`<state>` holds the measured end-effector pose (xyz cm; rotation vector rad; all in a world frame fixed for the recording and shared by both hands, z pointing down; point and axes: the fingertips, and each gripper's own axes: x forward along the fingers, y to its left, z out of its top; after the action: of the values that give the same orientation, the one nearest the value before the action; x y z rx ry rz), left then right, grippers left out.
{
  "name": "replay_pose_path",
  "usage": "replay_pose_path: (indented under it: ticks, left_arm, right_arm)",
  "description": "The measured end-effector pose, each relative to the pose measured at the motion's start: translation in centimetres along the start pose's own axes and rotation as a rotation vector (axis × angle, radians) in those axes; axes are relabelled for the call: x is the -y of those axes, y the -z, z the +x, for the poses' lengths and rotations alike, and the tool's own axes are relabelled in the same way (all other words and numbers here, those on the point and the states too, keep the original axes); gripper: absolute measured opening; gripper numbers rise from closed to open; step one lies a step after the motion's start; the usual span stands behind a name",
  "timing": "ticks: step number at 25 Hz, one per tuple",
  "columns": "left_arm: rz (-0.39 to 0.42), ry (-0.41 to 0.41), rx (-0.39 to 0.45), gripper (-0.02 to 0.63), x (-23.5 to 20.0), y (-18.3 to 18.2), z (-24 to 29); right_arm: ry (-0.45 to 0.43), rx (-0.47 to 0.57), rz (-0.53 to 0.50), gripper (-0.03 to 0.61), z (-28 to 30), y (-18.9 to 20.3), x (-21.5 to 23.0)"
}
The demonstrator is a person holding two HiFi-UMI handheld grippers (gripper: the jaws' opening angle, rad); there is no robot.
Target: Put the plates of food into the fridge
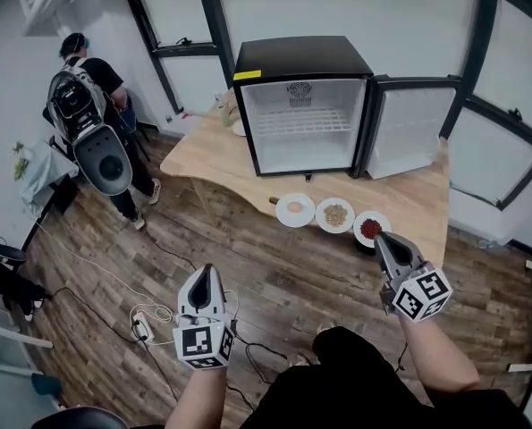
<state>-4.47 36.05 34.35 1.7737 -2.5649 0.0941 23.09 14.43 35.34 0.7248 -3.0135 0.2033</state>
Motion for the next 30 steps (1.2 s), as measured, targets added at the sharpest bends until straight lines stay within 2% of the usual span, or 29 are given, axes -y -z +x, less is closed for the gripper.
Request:
replay_pose_path:
  ticks: [6,13,17,23,30]
  left_arm:
    - [0.009,0.000,0.003,0.005,-0.6,0.0,2.7]
    - [0.029,-0.038,-0.015,0.005,-3.2,-0.2,6.0]
    - [0.034,-0.047,-0.028,0.005,-4.5,-0.1,9.5]
    - [0.047,-0.033,-0.029,0.005,-5.9,-0.9,15.7]
    - [0.062,-0.020,-0.044,0.005,-6.1,-1.7,22.4]
  right_arm:
    - [0.009,0.006,-0.013,0.021,2.1,0.0,1.0]
    - [-0.007,0.005,0.009,0.021,8.4,0.4,2.5]
    - [-0.028,0.008,0.014,0.021,12.5,0.4,3.7]
    - [-0.006,0.005,0.037,0.021,17.8,0.0,6.5]
    - [-0.026,-0.007,0.057,0.021,23.0,-0.6,9.2]
